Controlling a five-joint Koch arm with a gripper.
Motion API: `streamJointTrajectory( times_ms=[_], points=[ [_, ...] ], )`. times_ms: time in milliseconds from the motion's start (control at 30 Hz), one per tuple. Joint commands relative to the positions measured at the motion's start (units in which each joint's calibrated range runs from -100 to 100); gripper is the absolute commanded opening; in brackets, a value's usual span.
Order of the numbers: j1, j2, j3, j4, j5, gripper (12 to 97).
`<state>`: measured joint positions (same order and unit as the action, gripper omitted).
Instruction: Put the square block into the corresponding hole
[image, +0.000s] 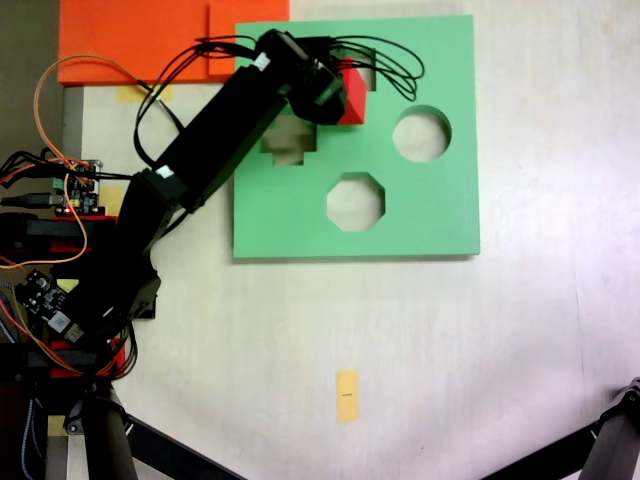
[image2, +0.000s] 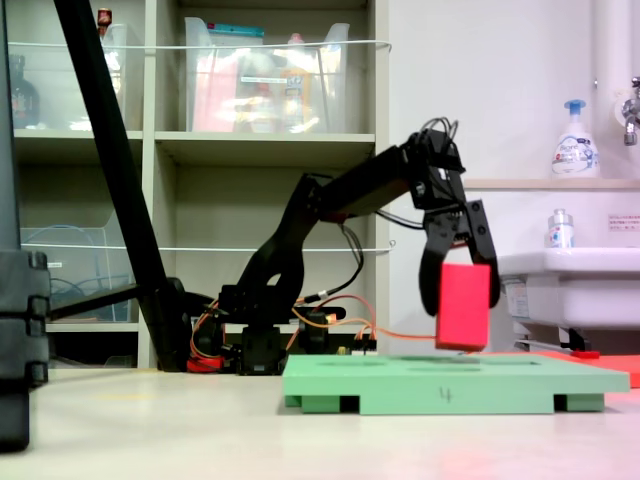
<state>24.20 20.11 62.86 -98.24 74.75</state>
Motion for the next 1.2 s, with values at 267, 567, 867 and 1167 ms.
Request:
streamJointTrajectory(
  times_ms=[267, 567, 867, 1167],
  points=[
    [1.5, 0.7, 4.0, 4.9, 1.4, 31.4],
    [1.7, 3.2, 5.5, 11.5, 1.2, 31.8],
    [1.8, 5.7, 6.8, 16.4, 1.2, 32.8],
    [2.5, 6.7, 6.8, 16.5, 1.2, 32.8]
  ],
)
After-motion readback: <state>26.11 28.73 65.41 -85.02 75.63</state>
